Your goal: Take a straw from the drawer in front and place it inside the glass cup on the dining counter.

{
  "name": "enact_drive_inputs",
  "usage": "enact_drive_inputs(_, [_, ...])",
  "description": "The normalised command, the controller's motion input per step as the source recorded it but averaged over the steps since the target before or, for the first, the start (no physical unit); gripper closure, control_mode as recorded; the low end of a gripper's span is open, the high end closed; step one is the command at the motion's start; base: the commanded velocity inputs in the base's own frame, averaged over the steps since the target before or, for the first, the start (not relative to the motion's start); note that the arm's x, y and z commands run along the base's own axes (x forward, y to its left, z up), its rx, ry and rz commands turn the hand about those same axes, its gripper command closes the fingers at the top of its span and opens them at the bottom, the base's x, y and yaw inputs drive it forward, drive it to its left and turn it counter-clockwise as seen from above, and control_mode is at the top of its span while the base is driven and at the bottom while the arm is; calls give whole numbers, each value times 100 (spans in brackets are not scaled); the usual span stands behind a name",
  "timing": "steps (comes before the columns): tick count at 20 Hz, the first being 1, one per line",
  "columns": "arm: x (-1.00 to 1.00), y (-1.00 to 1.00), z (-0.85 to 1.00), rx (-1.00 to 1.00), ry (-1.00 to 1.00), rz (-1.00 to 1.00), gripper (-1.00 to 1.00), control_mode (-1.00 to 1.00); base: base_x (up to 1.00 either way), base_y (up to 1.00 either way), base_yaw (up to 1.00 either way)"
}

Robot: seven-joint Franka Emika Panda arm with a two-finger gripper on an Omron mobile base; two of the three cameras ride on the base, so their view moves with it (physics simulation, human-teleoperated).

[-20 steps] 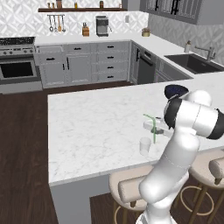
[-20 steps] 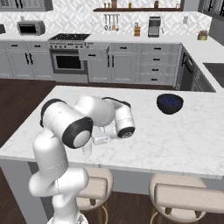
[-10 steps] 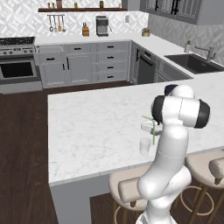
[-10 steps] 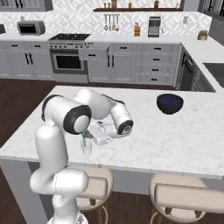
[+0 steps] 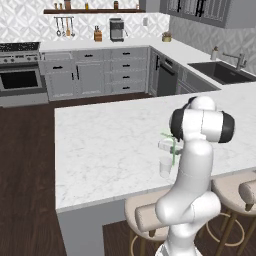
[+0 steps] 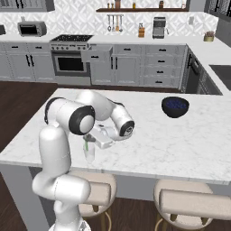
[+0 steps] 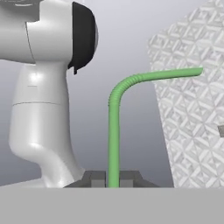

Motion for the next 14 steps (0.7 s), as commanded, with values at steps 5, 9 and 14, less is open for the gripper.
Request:
enact_drive_inputs(5, [2,1,26,0,0,6,100,-100,0,0,0])
enact_drive_inputs(9, [14,0,7,1,0,7,100,-100,0,0,0])
enact_drive_inputs(14, [19,0,-7,2,0,9,100,-100,0,0,0])
